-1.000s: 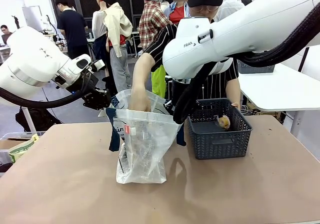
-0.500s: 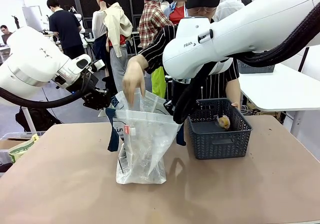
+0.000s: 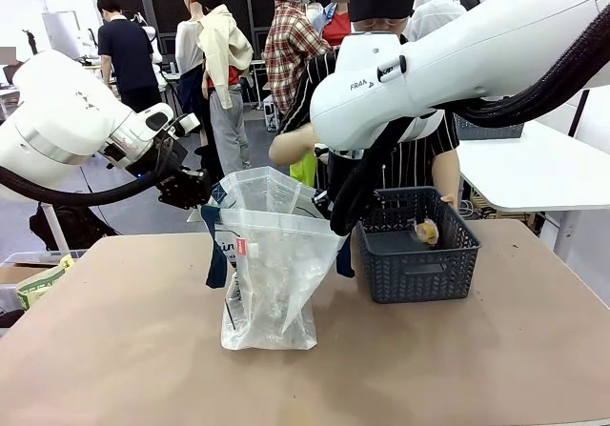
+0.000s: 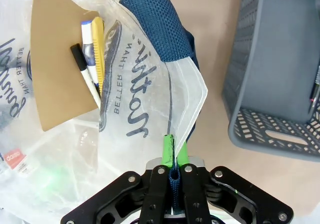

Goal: Transfer purchased items from the store into the shopping bag.
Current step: Move the Reusable shopping bag to the right side of the table.

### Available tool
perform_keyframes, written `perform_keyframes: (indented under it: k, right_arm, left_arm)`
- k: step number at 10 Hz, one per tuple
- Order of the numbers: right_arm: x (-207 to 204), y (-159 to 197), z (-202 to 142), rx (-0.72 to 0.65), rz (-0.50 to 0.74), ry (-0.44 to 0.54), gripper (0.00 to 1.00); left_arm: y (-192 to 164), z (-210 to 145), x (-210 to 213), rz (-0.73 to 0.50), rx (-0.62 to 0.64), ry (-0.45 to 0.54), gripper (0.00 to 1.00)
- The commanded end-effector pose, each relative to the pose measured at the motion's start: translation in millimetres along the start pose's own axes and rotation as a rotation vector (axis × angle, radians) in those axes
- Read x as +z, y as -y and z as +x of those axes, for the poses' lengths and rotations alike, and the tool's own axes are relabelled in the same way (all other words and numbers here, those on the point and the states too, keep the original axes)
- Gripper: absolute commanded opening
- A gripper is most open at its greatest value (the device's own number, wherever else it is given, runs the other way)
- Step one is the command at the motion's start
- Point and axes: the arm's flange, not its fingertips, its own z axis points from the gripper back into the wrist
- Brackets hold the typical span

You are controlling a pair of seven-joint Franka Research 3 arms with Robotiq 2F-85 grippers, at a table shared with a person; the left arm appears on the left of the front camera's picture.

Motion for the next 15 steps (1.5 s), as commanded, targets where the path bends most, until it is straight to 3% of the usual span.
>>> perform_keyframes:
  k: [1, 15]
  right_arm:
    - [0.1, 1.4, -3.4, -0.007, 0.01, -0.002, 0.0]
    - [0.1, 1.4, -3.4, -0.007, 0.01, -0.002, 0.0]
  left_arm:
    - [-0.7, 0.1, 2.9, 0.002, -0.002, 0.006, 0.0]
    - [-0.7, 0.1, 2.9, 0.002, -0.002, 0.006, 0.0]
